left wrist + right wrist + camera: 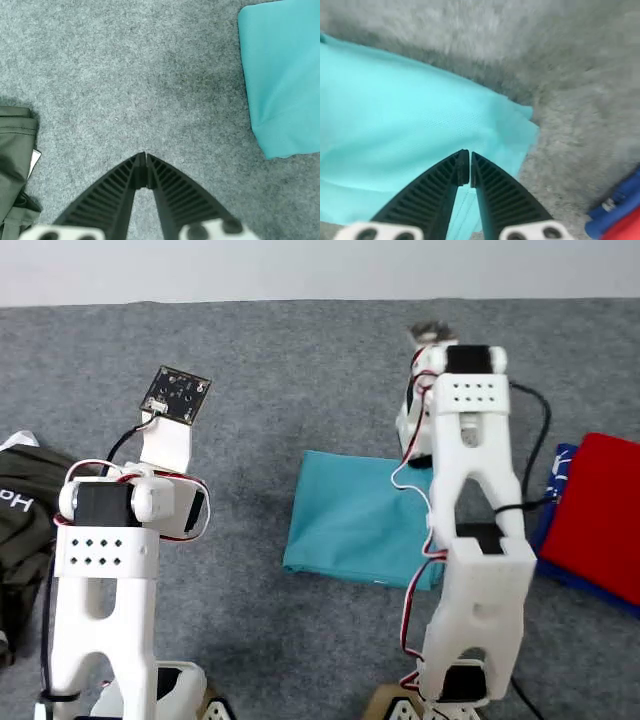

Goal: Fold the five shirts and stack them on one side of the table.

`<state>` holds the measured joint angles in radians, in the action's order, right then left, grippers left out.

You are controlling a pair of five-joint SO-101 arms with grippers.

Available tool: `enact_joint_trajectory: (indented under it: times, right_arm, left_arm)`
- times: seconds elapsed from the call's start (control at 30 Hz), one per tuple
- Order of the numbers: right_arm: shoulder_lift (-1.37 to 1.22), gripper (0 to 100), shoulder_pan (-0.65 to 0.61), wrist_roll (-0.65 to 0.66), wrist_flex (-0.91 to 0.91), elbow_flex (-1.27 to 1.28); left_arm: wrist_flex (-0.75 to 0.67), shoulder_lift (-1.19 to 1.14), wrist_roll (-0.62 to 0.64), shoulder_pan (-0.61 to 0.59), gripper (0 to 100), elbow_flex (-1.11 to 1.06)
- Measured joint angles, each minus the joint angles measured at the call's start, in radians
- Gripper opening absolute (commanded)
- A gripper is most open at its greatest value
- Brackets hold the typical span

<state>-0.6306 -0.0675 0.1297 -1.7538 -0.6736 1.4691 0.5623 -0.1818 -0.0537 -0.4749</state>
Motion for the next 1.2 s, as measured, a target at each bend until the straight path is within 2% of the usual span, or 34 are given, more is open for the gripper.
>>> enact_joint_trajectory:
  times: [0.27,0.5,0.67,0.97,1.2]
  right_arm:
    - [-0.187,0.9,0.097,0.003,0.091,-0.011]
    - [-0.187,0.9,0.012,0.003,0.002,-0.213]
    - [-0.143,0.9,-0.044,0.003,-0.002,-0.236]
    - [0.147,0.9,-0.138,0.003,-0.002,0.121]
    - [0.204,0.9,-0.046,0.021,-0.002,0.258]
  left_arm:
    - [0.006,0.000,0.000,0.000,0,-0.005]
    - [0.006,0.006,0.000,-0.002,0,-0.005]
    - [0.006,0.006,0.000,-0.029,0,-0.003]
    - [0.006,0.006,0.000,-0.281,0,0.104]
    - [0.006,0.006,-0.002,-0.308,0,0.114]
